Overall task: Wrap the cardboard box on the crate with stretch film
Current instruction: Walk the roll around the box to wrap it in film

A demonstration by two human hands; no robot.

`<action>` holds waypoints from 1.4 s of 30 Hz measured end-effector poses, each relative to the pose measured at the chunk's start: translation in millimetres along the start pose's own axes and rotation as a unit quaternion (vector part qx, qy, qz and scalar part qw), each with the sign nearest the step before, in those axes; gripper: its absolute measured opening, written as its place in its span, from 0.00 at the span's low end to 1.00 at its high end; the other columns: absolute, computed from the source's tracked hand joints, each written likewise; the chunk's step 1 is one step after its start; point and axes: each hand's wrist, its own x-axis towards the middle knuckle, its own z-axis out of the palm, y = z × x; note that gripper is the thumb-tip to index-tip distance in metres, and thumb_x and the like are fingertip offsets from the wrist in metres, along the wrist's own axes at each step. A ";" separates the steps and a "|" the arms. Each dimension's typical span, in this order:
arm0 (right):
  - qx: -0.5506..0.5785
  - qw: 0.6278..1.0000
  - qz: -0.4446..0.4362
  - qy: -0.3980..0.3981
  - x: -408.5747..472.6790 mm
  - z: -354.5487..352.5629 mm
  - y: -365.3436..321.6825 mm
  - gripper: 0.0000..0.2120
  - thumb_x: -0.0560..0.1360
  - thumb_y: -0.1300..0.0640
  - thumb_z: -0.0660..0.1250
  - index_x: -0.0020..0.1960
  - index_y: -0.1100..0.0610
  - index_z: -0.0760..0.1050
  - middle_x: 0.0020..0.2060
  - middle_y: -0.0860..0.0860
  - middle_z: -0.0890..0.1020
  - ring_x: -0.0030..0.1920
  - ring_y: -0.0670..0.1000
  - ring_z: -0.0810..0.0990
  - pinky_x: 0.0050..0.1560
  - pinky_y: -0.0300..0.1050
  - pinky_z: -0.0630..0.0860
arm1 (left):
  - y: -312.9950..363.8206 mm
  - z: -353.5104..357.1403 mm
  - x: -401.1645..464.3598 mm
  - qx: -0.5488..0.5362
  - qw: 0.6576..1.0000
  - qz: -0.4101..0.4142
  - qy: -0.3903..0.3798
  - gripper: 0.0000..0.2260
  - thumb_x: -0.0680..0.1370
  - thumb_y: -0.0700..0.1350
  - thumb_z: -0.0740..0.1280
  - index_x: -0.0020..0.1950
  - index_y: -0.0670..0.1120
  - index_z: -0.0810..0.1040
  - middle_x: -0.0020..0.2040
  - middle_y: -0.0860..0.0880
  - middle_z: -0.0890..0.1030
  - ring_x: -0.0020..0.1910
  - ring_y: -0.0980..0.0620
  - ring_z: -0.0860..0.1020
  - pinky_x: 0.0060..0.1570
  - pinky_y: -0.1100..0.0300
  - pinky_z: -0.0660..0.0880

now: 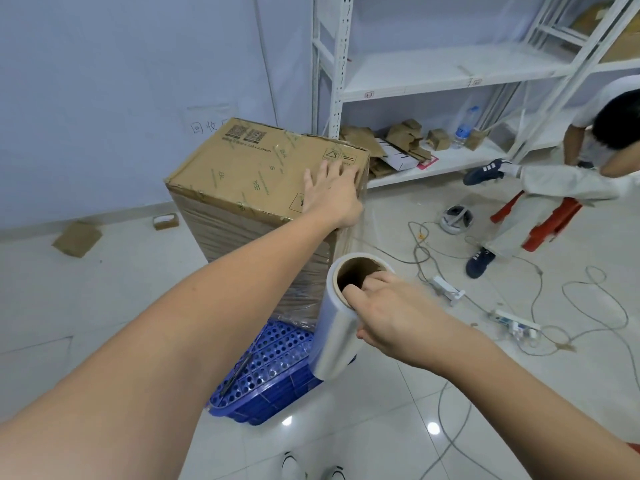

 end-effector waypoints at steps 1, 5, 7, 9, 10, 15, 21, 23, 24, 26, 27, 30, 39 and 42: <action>-0.013 1.000 0.011 0.007 0.0 0.6 -6.9 0.15 0.71 0.56 0.70 0.47 0.53 0.63 0.37 0.51 0.77 0.41 0.54 0.72 0.53 0.47 0.73 | -2.0 -0.5 0.5 -0.013 1.000 0.004 0.007 0.33 0.79 0.49 0.69 0.82 0.55 0.61 0.83 0.47 0.56 0.83 0.44 0.48 0.79 0.38 0.40; 0.001 0.993 0.096 0.069 8.2 6.3 -29.8 0.22 0.66 0.42 0.73 0.43 0.54 0.65 0.27 0.48 0.74 0.29 0.53 0.69 0.46 0.47 0.74 | -3.5 -5.8 -1.3 -0.078 0.997 0.011 0.013 0.21 0.80 0.55 0.69 0.73 0.57 0.73 0.78 0.50 0.66 0.81 0.47 0.57 0.79 0.39 0.41; 0.004 0.987 0.127 0.101 14.9 7.7 -36.8 0.29 0.66 0.29 0.68 0.39 0.52 0.62 0.24 0.47 0.72 0.26 0.50 0.65 0.42 0.46 0.72 | -4.4 -16.8 -4.3 -0.131 0.991 0.025 0.004 0.16 0.80 0.58 0.68 0.67 0.57 0.78 0.73 0.51 0.72 0.77 0.49 0.64 0.79 0.41 0.50; -0.008 0.986 0.120 0.111 18.0 7.0 -40.5 0.28 0.67 0.29 0.67 0.37 0.52 0.61 0.23 0.47 0.72 0.26 0.50 0.63 0.43 0.47 0.73 | -14.4 -37.5 -9.2 -0.209 0.974 0.066 -0.055 0.16 0.82 0.58 0.67 0.66 0.53 0.79 0.68 0.50 0.77 0.71 0.49 0.72 0.72 0.49 0.66; -0.011 0.988 0.119 0.099 17.7 6.8 -41.8 0.26 0.70 0.31 0.67 0.37 0.53 0.62 0.25 0.47 0.73 0.28 0.51 0.65 0.47 0.48 0.73 | -23.5 -49.0 -12.7 -0.220 0.966 0.101 -0.096 0.17 0.82 0.58 0.66 0.67 0.51 0.79 0.66 0.50 0.78 0.69 0.48 0.74 0.67 0.52 0.70; 0.003 0.979 0.204 0.001 14.6 -7.9 -62.2 0.12 0.80 0.45 0.60 0.55 0.53 0.67 0.44 0.50 0.79 0.44 0.53 0.76 0.53 0.47 0.69 | -86.8 -81.6 -11.8 0.121 0.920 0.345 -0.142 0.40 0.71 0.77 0.64 0.77 0.57 0.67 0.79 0.49 0.64 0.77 0.48 0.63 0.77 0.46 0.59; -0.044 0.917 0.397 0.020 48.0 0.6 -89.6 0.27 0.72 0.26 0.57 0.45 0.51 0.63 0.30 0.46 0.70 0.35 0.52 0.74 0.34 0.45 0.65 | -133.5 -48.6 -3.7 0.181 0.881 0.420 -0.123 0.44 0.76 0.72 0.64 0.84 0.57 0.48 0.85 0.48 0.48 0.83 0.45 0.48 0.80 0.39 0.46; -0.057 0.908 0.411 0.055 53.3 8.5 -88.0 0.26 0.72 0.27 0.61 0.42 0.51 0.63 0.28 0.46 0.68 0.33 0.53 0.73 0.33 0.45 0.62 | -133.9 -41.7 -1.1 0.194 0.878 0.424 -0.109 0.41 0.78 0.71 0.61 0.84 0.57 0.47 0.85 0.48 0.47 0.83 0.43 0.47 0.80 0.39 0.47; -0.052 0.911 0.403 0.076 53.2 10.5 -87.6 0.25 0.71 0.30 0.64 0.40 0.51 0.63 0.27 0.47 0.68 0.32 0.53 0.72 0.32 0.44 0.62 | -132.4 -40.6 -0.2 0.196 0.877 0.425 -0.109 0.40 0.79 0.70 0.60 0.84 0.57 0.46 0.85 0.48 0.47 0.83 0.42 0.47 0.80 0.38 0.47; -0.029 0.916 0.388 0.096 49.2 11.5 -87.6 0.23 0.70 0.34 0.70 0.38 0.51 0.63 0.27 0.47 0.68 0.33 0.54 0.71 0.32 0.44 0.61 | -130.0 -39.5 1.5 0.189 0.878 0.426 -0.111 0.39 0.79 0.70 0.59 0.84 0.56 0.46 0.85 0.47 0.47 0.83 0.42 0.47 0.80 0.38 0.47; -0.018 0.921 0.378 0.094 46.9 10.1 -87.8 0.23 0.69 0.35 0.70 0.37 0.51 0.63 0.28 0.47 0.69 0.35 0.54 0.71 0.33 0.44 0.61 | -129.3 -39.0 2.1 0.185 0.879 0.424 -0.112 0.39 0.80 0.69 0.59 0.84 0.56 0.46 0.85 0.46 0.47 0.83 0.42 0.47 0.80 0.38 0.47; -0.002 0.939 0.335 0.080 43.8 0.5 -92.1 0.24 0.69 0.36 0.71 0.34 0.51 0.62 0.26 0.45 0.65 0.35 0.53 0.69 0.33 0.45 0.56 | -124.2 -39.2 -1.1 0.177 0.884 0.416 -0.117 0.37 0.82 0.66 0.58 0.84 0.55 0.46 0.85 0.45 0.46 0.83 0.41 0.46 0.80 0.36 0.46; 0.067 0.962 0.264 0.019 56.9 -18.1 -111.8 0.22 0.70 0.33 0.66 0.35 0.46 0.59 0.32 0.41 0.70 0.50 0.51 0.72 0.51 0.45 0.69 | -107.2 -35.0 -12.0 0.161 0.899 0.383 -0.135 0.35 0.83 0.64 0.57 0.84 0.55 0.46 0.85 0.45 0.44 0.83 0.40 0.44 0.79 0.34 0.43; 0.081 0.970 0.229 0.001 56.9 -8.0 -114.5 0.21 0.72 0.37 0.69 0.37 0.45 0.59 0.29 0.40 0.67 0.47 0.54 0.75 0.60 0.48 0.71 | -109.3 -39.3 -12.7 0.149 0.898 0.389 -0.138 0.37 0.81 0.66 0.60 0.85 0.55 0.48 0.85 0.46 0.47 0.83 0.41 0.45 0.79 0.35 0.44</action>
